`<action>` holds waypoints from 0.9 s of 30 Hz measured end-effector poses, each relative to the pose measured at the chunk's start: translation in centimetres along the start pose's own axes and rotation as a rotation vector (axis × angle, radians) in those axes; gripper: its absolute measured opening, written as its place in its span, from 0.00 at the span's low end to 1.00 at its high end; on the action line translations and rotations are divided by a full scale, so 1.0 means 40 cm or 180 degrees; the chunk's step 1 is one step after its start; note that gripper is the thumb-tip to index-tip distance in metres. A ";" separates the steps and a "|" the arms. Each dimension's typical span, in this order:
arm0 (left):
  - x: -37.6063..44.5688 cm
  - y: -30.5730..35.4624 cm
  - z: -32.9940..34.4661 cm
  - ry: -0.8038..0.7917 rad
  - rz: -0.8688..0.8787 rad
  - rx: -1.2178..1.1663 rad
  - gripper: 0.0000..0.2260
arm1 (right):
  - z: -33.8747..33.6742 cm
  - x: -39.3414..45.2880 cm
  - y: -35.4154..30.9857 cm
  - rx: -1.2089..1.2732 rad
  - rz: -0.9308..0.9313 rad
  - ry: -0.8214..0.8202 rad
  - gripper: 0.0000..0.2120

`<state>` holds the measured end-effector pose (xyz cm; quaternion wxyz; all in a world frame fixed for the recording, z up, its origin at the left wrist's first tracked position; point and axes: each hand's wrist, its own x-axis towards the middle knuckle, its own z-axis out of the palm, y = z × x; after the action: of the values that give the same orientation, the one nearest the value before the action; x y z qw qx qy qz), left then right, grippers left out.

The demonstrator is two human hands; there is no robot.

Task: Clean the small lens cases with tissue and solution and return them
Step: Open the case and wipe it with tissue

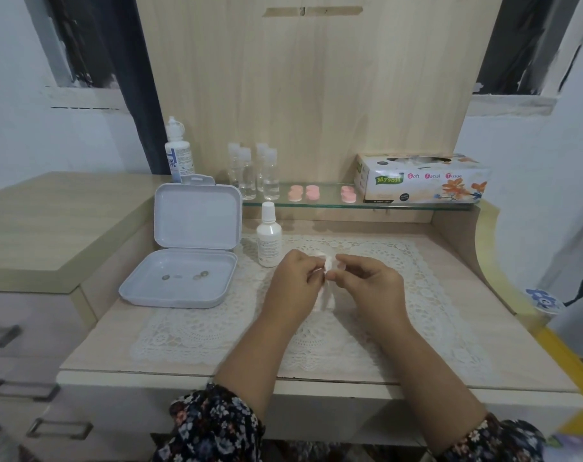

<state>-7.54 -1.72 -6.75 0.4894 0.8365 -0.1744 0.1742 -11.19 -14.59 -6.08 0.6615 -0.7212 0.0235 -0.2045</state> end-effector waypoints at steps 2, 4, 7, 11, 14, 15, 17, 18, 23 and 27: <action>-0.004 0.001 -0.003 0.0060 0.0268 0.0086 0.05 | -0.004 0.003 -0.005 0.0360 0.0168 -0.0034 0.13; -0.005 0.003 -0.008 0.0176 0.0386 0.0060 0.05 | -0.004 0.004 -0.008 0.0657 0.0253 -0.0062 0.12; 0.002 -0.001 -0.009 0.0360 0.0300 -0.0198 0.07 | -0.002 0.009 -0.004 0.0948 0.0347 -0.0038 0.10; 0.014 -0.003 -0.021 0.0850 -0.0197 -0.0679 0.09 | -0.007 0.021 0.011 0.1022 0.0385 -0.0071 0.10; 0.012 0.002 -0.033 0.0996 -0.0398 -0.1083 0.11 | -0.004 0.024 0.023 0.0907 0.0339 -0.0202 0.12; 0.009 0.006 -0.032 0.0766 -0.0533 -0.1241 0.12 | -0.003 0.024 0.022 0.0910 0.0344 -0.0251 0.13; 0.002 0.014 -0.025 0.0205 -0.0790 -0.1371 0.12 | -0.005 0.021 0.017 0.0921 0.0311 -0.0366 0.14; 0.001 0.015 -0.023 0.0084 -0.0800 -0.1311 0.11 | -0.006 0.019 0.016 0.0925 0.0281 -0.0406 0.14; 0.001 0.014 -0.026 0.0259 -0.0860 -0.1284 0.11 | -0.005 0.018 0.025 0.1127 0.0417 -0.0737 0.13; -0.006 0.021 -0.017 0.0183 -0.0773 -0.1325 0.11 | 0.001 0.026 0.038 0.1140 0.0594 -0.0836 0.11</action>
<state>-8.22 -1.49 -5.94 0.6734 0.7271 -0.0906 0.0981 -9.87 -15.06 -7.29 0.7922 -0.6075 -0.0329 -0.0479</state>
